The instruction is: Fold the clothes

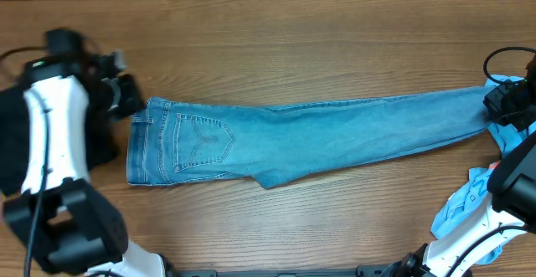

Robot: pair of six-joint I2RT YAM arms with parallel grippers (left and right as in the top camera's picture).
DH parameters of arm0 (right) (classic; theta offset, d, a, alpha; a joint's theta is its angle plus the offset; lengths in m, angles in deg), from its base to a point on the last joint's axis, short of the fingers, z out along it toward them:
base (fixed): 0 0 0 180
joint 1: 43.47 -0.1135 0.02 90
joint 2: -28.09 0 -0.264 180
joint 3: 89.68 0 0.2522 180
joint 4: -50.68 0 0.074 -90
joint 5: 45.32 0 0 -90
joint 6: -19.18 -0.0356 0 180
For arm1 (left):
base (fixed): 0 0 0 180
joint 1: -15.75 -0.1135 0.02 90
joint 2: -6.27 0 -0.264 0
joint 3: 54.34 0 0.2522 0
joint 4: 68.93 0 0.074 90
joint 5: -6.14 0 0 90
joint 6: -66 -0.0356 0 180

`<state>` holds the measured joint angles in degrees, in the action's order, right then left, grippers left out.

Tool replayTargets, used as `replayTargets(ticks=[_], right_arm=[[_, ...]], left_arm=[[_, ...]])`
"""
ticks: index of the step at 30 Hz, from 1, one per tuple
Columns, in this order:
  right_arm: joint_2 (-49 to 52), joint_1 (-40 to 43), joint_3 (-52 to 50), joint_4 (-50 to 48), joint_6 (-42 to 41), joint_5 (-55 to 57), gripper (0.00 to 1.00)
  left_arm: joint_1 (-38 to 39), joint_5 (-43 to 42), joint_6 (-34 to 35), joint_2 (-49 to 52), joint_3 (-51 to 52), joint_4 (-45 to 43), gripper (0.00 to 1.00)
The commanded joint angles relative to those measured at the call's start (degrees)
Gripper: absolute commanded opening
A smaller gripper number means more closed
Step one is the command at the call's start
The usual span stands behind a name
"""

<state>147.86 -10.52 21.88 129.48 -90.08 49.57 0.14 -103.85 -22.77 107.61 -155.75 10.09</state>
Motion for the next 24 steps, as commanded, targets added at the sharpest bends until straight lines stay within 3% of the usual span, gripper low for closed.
replayTargets(ticks=[1,8,15,18,21,24], right_arm=[[0.0,0.5,0.8,-0.4,-0.3,1.5,0.04],[0.0,0.5,0.8,0.0,-0.3,1.5,0.04],[0.0,0.5,0.8,0.0,-0.3,1.5,0.04],[0.0,0.5,0.8,-0.1,-0.2,0.9,0.04],[0.0,0.5,0.8,-2.7,6.7,-9.7,0.04],[-0.2,0.5,1.4,-3.0,9.8,-12.2,0.04]], left_arm=[[5.8,-0.4,-1.2,6.4,-0.4,-3.5,0.09],[6.5,8.6,5.4,20.2,-0.4,-8.0,0.04],[3.4,11.6,8.7,22.3,-0.4,-10.7,0.05],[1.9,11.2,8.7,22.3,-1.2,-8.0,0.05],[0.1,7.2,7.0,22.3,-4.0,-3.6,0.06],[0.0,4.7,4.9,22.1,-7.9,2.0,0.05]])
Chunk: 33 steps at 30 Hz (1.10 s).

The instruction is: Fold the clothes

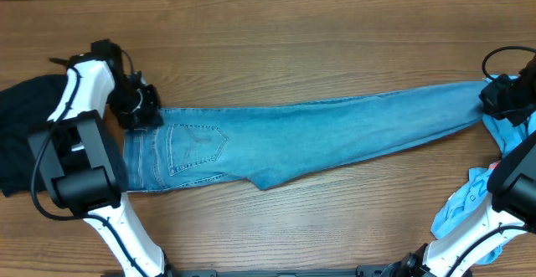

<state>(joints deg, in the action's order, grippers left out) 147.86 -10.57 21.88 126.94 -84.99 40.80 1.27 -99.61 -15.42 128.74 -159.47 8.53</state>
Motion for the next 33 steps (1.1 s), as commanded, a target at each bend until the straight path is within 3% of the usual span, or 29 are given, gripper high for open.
replayTargets(ticks=[1,5,10,11,12,14,18,26,33], right_arm=[[-0.7,0.5,2.0,-0.2,6.2,-5.9,0.04],[-6.0,-1.3,3.6,0.7,11.8,-9.1,0.04],[-13.8,-12.7,3.5,6.0,18.8,-6.6,0.04],[-14.5,-15.0,3.5,6.9,18.8,-5.3,0.04],[-15.4,-19.8,3.5,8.6,18.7,-2.9,0.04],[-15.7,-27.2,3.5,11.1,18.7,-0.2,0.04],[-15.7,-41.5,3.5,15.2,18.6,0.4,0.04],[-15.6,-62.7,2.7,14.8,11.1,0.6,0.04],[-15.2,-68.9,-3.6,10.7,9.4,0.4,0.04]], left_arm=[[-1.2,0.5,-2.8,0.6,-5.5,5.0,0.04],[-1.7,-3.7,-2.8,-3.9,-10.8,8.5,0.05],[-1.6,-5.1,-2.8,-11.9,-10.8,9.8,0.08],[-1.6,-5.1,-2.8,-12.5,-10.8,10.3,0.10],[-1.6,-5.1,-2.8,-13.1,-10.8,11.2,0.20],[-1.6,-5.1,-2.8,-13.2,-10.8,12.7,0.29],[-1.7,-4.8,-2.8,-13.2,-10.8,13.1,0.35],[-1.7,-4.8,-2.8,-13.2,-10.8,13.0,0.36],[-1.7,-4.8,-3.5,-13.2,-10.8,13.0,0.38]])
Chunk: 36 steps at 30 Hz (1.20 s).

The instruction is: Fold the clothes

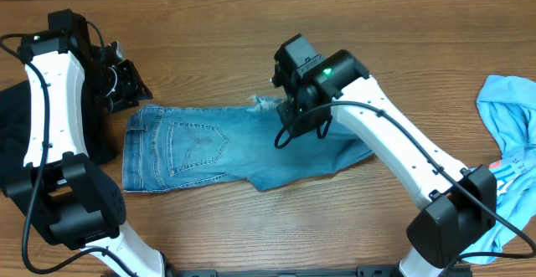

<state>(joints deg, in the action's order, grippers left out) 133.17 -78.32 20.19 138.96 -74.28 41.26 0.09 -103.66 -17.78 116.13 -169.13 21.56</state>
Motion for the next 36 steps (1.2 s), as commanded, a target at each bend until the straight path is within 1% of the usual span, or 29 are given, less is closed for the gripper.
replayTargets(ticks=[1,5,9,12,16,20,25,27,29,31,32,35,36], right_arm=[[-0.5,-1.3,-2.4,-1.8,-1.4,-0.1,0.04],[-0.4,-1.4,-2.9,-4.2,-1.5,-2.3,0.05],[-0.4,-2.5,-2.9,-9.5,-4.7,-4.7,0.05],[0.1,-4.2,-3.4,-10.0,-4.7,-5.2,0.05],[0.8,-4.7,-8.8,-10.1,-4.7,-5.4,0.05],[0.8,-4.7,-14.4,-13.4,-4.8,-8.5,0.05],[0.8,-4.7,-15.6,-16.7,-4.7,-10.3,0.06],[0.8,-4.7,-15.6,-17.5,-4.7,-11.6,0.14],[0.8,-4.7,-15.6,-18.3,-3.9,-15.0,0.16],[0.8,-4.7,-15.2,-19.0,-3.9,-13.9,0.28],[0.7,-4.7,-14.3,-18.7,-4.1,-11.0,0.34],[-0.8,-4.0,-8.4,-14.8,-6.8,2.5,0.35],[-1.8,-3.2,-4.6,-12.9,-9.0,8.4,0.35]], left_arm=[[-0.5,-0.7,-1.1,-0.6,-1.1,0.0,0.38],[-0.5,-0.6,-1.6,-0.6,-1.1,0.2,0.38],[-0.5,-0.6,-1.6,-0.6,-1.1,0.2,0.38],[-0.5,-0.6,-1.6,-0.6,-1.1,0.2,0.38],[-0.5,-0.6,-2.0,-0.6,-1.1,0.2,0.39],[-0.5,-0.6,-2.0,-0.6,-1.1,0.2,0.39],[-0.5,-0.6,-2.0,-0.6,-1.1,0.2,0.39],[-0.5,-0.6,-2.0,-0.6,-1.1,0.3,0.39],[-0.5,-0.6,-2.0,-0.6,-1.1,0.4,0.39],[-0.5,-0.6,-2.0,-0.6,-1.1,0.4,0.39],[-0.5,-0.6,-2.0,-0.6,-1.1,0.4,0.40],[-0.5,-0.6,-2.0,-0.6,-1.1,0.6,0.41],[-0.5,-0.6,-2.0,-0.6,-1.1,0.8,0.41]])
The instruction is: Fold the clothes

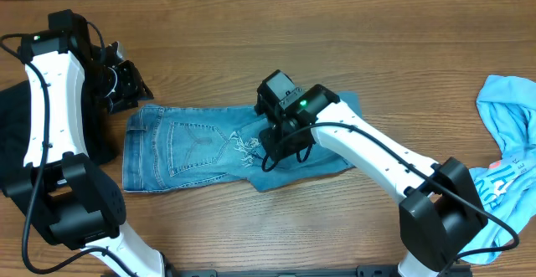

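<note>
A pair of blue jeans (188, 147) lies on the wooden table, waistband to the left and back pocket up. The legs are doubled back over themselves, with the fold at the right (347, 135) and the frayed hem (243, 147) resting near the pocket. My right gripper (272, 147) is down on the folded leg just right of the hem and looks shut on the denim. My left gripper (127, 86) hovers just past the waistband's upper-left corner, with its fingers apart and nothing in them.
A black garment (10, 143) lies at the left edge, partly behind the left arm. A light blue shirt (507, 118) is heaped at the right edge, and more blue cloth (494, 195) lies below it. The right arm stretches across the table's right half.
My right gripper has moved left and down with the leg end. The hem, which was held up near the middle, now lies close to the back pocket. The left arm has not moved.
The jeans lay stretched out, my right gripper at the leg ends on the far right and my left near the waistband. Then the left gripper pressed on the waistband. Then it was off the cloth, and the right held the hem mid-table, now by the pocket.
</note>
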Robot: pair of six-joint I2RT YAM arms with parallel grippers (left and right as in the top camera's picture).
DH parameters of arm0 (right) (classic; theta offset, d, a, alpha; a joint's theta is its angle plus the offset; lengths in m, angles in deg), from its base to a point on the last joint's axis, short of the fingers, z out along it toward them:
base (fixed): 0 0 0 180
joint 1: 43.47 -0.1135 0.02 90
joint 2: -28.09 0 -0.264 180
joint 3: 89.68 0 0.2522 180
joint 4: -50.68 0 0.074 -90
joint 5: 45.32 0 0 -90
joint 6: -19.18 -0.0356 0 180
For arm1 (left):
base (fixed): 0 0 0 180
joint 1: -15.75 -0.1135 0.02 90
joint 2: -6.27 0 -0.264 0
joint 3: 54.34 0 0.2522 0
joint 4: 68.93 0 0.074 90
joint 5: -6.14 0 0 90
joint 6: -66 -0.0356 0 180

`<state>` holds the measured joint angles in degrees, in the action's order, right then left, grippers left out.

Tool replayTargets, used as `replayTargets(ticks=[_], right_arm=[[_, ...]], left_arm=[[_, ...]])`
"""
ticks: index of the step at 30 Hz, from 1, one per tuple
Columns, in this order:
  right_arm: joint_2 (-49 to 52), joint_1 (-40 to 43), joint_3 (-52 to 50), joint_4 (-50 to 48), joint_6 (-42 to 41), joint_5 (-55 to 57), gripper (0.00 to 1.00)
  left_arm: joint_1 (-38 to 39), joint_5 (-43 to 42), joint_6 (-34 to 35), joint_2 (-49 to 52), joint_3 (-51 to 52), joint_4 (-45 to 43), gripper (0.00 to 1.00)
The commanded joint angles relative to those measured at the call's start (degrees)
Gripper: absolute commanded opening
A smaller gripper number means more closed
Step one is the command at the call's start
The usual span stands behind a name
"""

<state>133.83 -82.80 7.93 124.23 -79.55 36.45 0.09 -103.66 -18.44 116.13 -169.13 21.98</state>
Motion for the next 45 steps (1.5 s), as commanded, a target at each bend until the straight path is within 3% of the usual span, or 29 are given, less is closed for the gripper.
replayTargets(ticks=[1,3,5,9,12,16,22,25,34,45], right_arm=[[-3.2,2.3,9.8,3.2,-6.3,17.2,0.35],[-5.0,6.6,12.4,5.3,-12.3,24.0,0.35],[-5.7,14.8,12.3,7.5,-12.8,23.6,0.35],[-4.3,26.9,7.6,9.6,-11.9,14.6,0.34],[-3.6,30.9,-0.9,4.9,-10.3,6.2,0.33],[-3.6,29.3,-13.5,-2.0,-8.8,-2.3,0.33],[-3.6,26.8,-25.6,-7.3,-8.9,0.2,0.32],[-3.6,28.2,-24.0,-7.7,-8.9,3.4,0.34],[-8.6,29.4,-4.3,3.2,-7.3,6.3,0.38],[-2.6,28.0,-17.0,-7.6,-4.7,-3.7,0.38]], left_arm=[[-0.5,-0.6,-1.3,-0.6,-1.1,0.5,0.41],[-0.5,-0.6,-1.3,-0.6,-1.1,0.6,0.41],[-0.5,-0.6,-1.3,-0.6,-1.1,0.6,0.41],[-0.5,-0.6,-1.3,-0.6,-1.1,0.5,0.42],[-0.5,-0.6,-1.3,-0.6,-1.1,0.6,0.42],[-0.5,-0.6,-1.3,-0.6,-1.1,0.6,0.42],[-0.5,-0.6,-1.3,-0.6,-1.1,0.5,0.44],[-0.5,-0.6,-1.3,-0.6,-1.1,0.6,0.45],[-0.4,2.6,-1.3,-0.6,-1.0,2.8,0.64],[-0.4,5.4,-1.3,-0.6,6.7,3.3,0.73]])
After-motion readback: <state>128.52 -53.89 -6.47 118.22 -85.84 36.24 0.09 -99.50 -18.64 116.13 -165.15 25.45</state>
